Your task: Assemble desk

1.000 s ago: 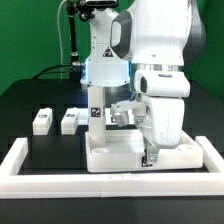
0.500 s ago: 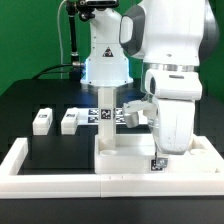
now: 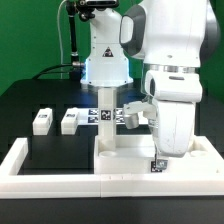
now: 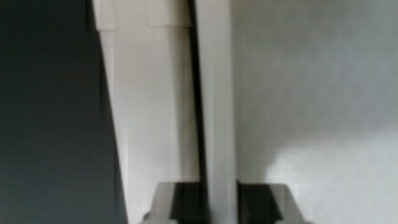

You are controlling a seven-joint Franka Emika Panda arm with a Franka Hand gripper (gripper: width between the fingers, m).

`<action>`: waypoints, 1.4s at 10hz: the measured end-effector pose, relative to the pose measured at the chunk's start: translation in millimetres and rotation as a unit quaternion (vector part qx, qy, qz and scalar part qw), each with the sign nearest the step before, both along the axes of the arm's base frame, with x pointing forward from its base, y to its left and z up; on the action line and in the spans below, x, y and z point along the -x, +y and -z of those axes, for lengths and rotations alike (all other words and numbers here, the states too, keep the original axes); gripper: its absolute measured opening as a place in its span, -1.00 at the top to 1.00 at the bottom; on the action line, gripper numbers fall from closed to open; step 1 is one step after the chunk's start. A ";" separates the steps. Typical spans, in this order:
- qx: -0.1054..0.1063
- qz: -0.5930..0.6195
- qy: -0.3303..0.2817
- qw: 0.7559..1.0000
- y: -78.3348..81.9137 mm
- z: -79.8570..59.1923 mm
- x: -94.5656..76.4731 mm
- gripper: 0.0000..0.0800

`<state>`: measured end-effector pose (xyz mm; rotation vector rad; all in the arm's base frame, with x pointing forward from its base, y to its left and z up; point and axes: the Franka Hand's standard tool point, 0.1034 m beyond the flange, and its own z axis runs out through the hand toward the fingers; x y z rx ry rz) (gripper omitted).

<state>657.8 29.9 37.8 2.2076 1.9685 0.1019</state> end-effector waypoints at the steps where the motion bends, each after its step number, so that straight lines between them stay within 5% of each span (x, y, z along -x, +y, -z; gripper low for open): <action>1: 0.000 -0.001 -0.003 1.000 0.7 -2.8 -4.0 0.83; 9: 0.004 -0.007 -0.002 1.000 -0.8 6.7 -1.0 0.83; 11: 0.004 -0.007 -0.002 1.000 -1.1 6.8 -0.9 0.03; 12: 0.004 -0.007 -0.002 1.000 -1.5 6.8 -0.9 0.03; 13: 0.004 -0.007 -0.002 1.000 -1.7 6.8 -0.9 -0.41; 14: 0.004 -0.007 -0.002 1.000 -1.9 6.8 -0.9 -0.56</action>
Offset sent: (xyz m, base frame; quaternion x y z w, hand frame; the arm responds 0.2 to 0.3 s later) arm 0.0073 0.0150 -0.0111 -0.0094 0.0064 -0.0036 0.9999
